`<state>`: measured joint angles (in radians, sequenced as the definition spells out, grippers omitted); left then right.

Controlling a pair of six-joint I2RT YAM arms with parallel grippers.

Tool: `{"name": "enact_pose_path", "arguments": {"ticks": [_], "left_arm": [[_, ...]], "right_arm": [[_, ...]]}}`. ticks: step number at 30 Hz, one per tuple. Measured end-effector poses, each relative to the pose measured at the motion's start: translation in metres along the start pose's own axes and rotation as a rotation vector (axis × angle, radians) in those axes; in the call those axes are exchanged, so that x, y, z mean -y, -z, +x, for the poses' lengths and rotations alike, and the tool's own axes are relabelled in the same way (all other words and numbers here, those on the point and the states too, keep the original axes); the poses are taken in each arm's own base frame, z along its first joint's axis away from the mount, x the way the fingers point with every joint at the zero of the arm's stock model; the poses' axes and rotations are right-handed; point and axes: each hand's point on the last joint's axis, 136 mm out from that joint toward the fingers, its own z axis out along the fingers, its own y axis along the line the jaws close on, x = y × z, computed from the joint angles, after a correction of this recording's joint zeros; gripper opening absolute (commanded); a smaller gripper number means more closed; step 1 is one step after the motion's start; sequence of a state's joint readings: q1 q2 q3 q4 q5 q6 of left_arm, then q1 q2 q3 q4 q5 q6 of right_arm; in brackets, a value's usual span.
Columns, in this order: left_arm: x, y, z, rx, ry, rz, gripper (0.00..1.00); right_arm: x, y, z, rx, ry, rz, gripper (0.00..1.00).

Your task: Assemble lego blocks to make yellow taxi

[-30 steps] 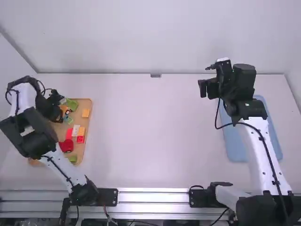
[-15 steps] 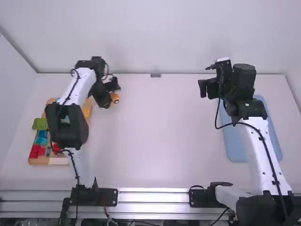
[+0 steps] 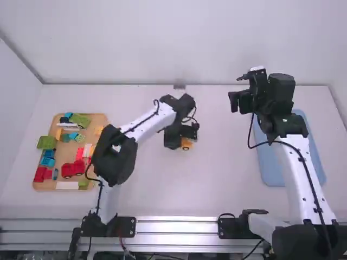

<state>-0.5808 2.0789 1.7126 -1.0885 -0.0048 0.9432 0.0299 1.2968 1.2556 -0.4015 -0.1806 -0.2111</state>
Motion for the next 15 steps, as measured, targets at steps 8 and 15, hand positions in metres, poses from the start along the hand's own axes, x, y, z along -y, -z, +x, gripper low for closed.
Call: {"name": "enact_pose_path", "arguments": {"ticks": [8,15], "left_arm": [[0.027,-0.033,-0.01,-0.05,-0.108,0.004,0.02],[0.035,-0.05,-0.011,-0.021,0.019,0.027,0.02]], "right_arm": [[0.0,0.0,0.0,-0.001,-0.002,-0.001,0.98],[0.0,0.0,0.0,-0.001,0.0,0.0,0.99]]}}
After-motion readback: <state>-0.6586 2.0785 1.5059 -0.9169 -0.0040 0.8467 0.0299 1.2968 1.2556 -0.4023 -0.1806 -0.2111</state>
